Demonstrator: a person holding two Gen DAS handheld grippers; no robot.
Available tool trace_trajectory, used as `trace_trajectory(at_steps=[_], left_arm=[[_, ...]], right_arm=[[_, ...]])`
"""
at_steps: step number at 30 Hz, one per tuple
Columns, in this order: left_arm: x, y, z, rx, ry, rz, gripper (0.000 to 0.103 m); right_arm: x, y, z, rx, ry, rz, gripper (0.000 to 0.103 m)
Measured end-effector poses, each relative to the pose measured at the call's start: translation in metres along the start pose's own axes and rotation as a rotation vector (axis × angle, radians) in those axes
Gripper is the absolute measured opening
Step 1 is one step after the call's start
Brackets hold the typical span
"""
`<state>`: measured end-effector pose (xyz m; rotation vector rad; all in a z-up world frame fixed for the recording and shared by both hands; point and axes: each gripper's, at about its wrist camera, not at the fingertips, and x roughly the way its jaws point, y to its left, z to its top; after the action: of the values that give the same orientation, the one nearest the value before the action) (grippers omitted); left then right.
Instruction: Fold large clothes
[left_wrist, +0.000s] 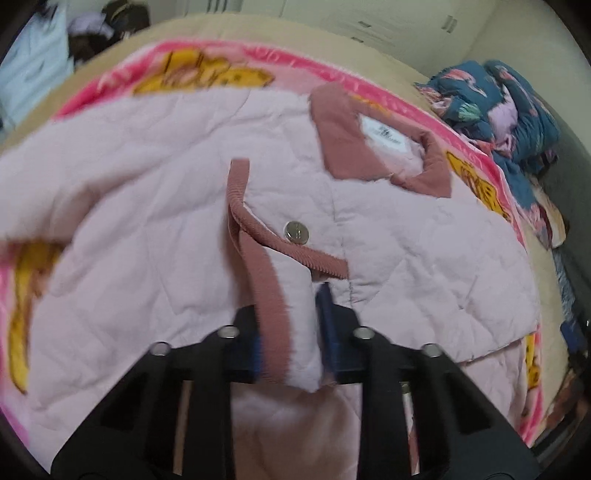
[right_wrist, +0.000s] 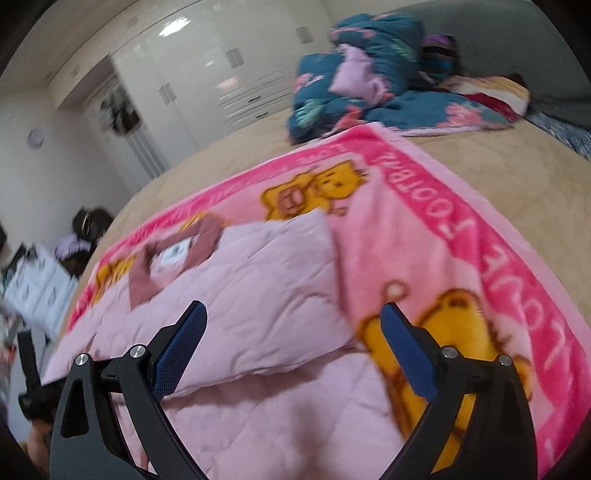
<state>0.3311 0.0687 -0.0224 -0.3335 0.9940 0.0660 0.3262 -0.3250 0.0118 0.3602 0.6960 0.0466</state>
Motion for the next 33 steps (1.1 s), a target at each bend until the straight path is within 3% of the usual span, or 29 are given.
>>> trace_trajectory(at_steps=[5, 8, 12, 22, 26, 29, 33], left_arm=[[-0.06, -0.012, 0.031, 0.088, -0.179, -0.021, 0.009], [-0.074, -0.009, 0.041, 0.119, -0.233, 0.01, 0.009], [-0.053, 0.005, 0.039, 0.115, -0.177, 0.048, 0.009], [-0.004, 0.031, 0.007, 0.122, -0.074, 0.129, 0.01], [0.0, 0.03, 0.004, 0.148, -0.073, 0.147, 0.011], [0.003, 0.031, 0.004, 0.154, -0.067, 0.151, 0.012], [0.009, 0.032, 0.001, 0.159, -0.056, 0.157, 0.014]], right_arm=[[-0.005, -0.012, 0.006, 0.006, -0.034, -0.044, 0.084], [-0.002, -0.002, 0.004, -0.038, -0.03, -0.021, 0.081], [0.009, 0.025, -0.005, -0.145, -0.012, -0.023, 0.08], [0.045, 0.096, -0.024, -0.373, 0.064, 0.072, 0.08], [0.07, 0.098, -0.032, -0.363, 0.134, 0.059, 0.08], [0.092, 0.082, -0.037, -0.317, 0.209, -0.004, 0.08], [0.105, 0.069, -0.044, -0.274, 0.247, -0.009, 0.079]])
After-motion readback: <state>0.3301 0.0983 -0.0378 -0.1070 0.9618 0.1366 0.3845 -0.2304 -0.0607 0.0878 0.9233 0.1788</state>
